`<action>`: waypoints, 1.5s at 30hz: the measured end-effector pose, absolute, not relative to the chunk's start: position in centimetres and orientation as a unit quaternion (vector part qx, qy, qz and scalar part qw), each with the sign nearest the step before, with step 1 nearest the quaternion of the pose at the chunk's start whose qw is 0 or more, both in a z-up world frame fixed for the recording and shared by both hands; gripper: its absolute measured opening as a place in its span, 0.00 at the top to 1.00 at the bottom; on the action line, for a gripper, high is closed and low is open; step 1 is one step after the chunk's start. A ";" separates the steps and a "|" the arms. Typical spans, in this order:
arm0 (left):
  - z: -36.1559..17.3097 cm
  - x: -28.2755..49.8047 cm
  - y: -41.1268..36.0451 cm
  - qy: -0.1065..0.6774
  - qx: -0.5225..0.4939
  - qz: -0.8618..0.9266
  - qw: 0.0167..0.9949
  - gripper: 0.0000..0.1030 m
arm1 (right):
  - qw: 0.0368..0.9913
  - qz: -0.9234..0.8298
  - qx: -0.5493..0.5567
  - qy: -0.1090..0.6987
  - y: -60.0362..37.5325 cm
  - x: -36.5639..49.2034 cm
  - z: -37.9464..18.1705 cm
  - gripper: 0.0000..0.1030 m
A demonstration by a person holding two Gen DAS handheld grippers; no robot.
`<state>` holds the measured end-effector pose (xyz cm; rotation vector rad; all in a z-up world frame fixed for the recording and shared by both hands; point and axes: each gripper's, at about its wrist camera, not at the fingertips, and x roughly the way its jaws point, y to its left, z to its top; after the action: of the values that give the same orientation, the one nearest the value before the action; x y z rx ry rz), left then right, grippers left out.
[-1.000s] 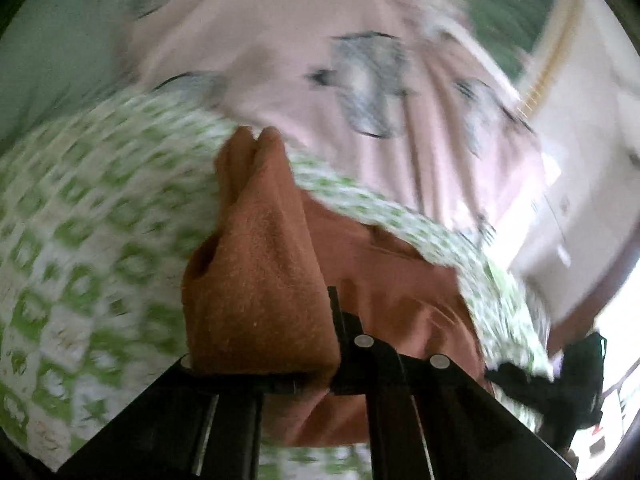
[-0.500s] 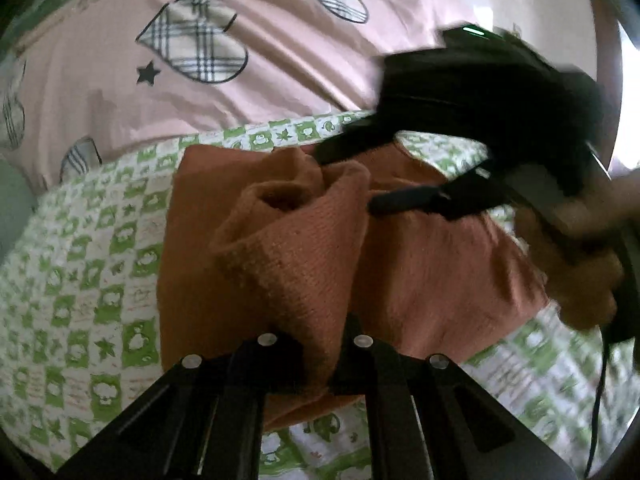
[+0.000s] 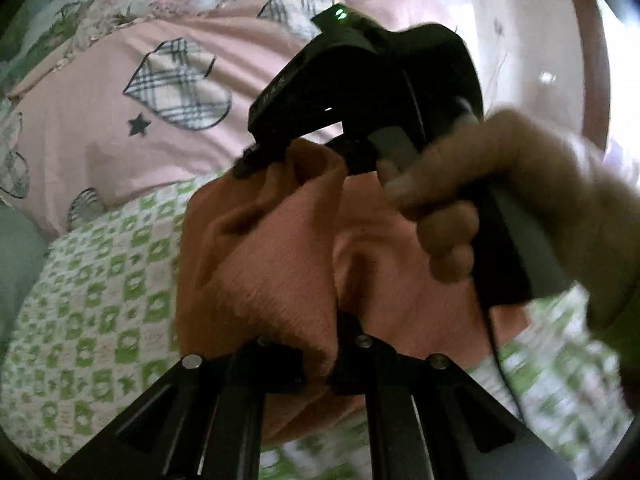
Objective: Fold small clothes
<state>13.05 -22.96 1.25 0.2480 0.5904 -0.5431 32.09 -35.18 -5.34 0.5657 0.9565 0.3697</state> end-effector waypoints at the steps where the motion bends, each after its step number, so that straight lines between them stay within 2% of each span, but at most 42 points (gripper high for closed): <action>1: 1.9 13.1 -23.5 0.289 0.103 -0.282 0.909 0.93 | 0.842 0.171 0.258 0.442 -35.8 31.6 -4.5 0.84; 6: 0.8 14.3 -27.1 0.333 0.059 -0.331 0.881 0.93 | 0.846 0.120 0.245 0.457 -40.7 29.7 -5.8 0.84; 10: -1.5 14.5 -29.7 0.362 0.068 -0.345 0.863 0.93 | 0.828 0.093 0.278 0.478 -44.7 28.2 -9.5 0.84; 14: -2.8 13.9 -31.0 0.365 0.099 -0.344 0.859 0.92 | 0.833 0.078 0.257 0.484 -44.9 27.4 -10.1 0.84; 19: -3.7 13.7 -30.6 0.378 0.104 -0.358 0.847 0.81 | 0.838 0.068 0.243 0.483 -44.3 26.4 -10.0 0.80; 20: -3.6 13.6 -30.1 0.383 0.098 -0.362 0.844 0.80 | 0.840 0.063 0.241 0.483 -44.3 26.1 -9.9 0.78; 23: -3.0 13.5 -28.5 0.393 0.075 -0.377 0.836 0.59 | 0.843 0.047 0.244 0.478 -44.6 25.0 -9.4 0.67; 24: -2.7 13.3 -27.5 0.394 0.066 -0.374 0.837 0.49 | 0.843 0.040 0.247 0.476 -44.8 24.5 -9.2 0.59; 25: -2.5 13.4 -26.7 0.393 0.059 -0.372 0.839 0.43 | 0.844 0.029 0.248 0.474 -45.0 24.0 -9.0 0.53; 26: -2.2 13.3 -25.3 0.396 0.047 -0.368 0.840 0.42 | 0.846 0.017 0.247 0.472 -45.2 23.1 -8.7 0.43; 27: -1.9 13.2 -24.2 0.400 0.035 -0.369 0.839 0.42 | 0.848 0.013 0.248 0.469 -45.3 22.5 -8.4 0.39; 29: -1.3 13.3 -21.9 0.402 0.020 -0.357 0.843 0.40 | 0.846 0.010 0.256 0.467 -45.5 21.6 -8.2 0.35; 31: -0.8 13.8 -19.8 0.401 0.006 -0.340 0.851 0.29 | 0.840 0.011 0.273 0.468 -45.6 20.6 -8.1 0.30; 35: -0.6 16.9 -15.8 0.423 -0.046 -0.315 0.849 0.25 | 0.835 0.024 0.285 0.469 -45.0 19.7 -8.1 0.25; 45: -4.5 23.3 -13.5 0.492 -0.136 -0.292 0.809 0.25 | 0.821 0.042 0.313 0.475 -44.6 20.4 -9.3 0.24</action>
<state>23.33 -13.50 -4.47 -0.2900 1.0508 -0.6239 20.37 -44.64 -9.28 0.6660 1.0113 0.0901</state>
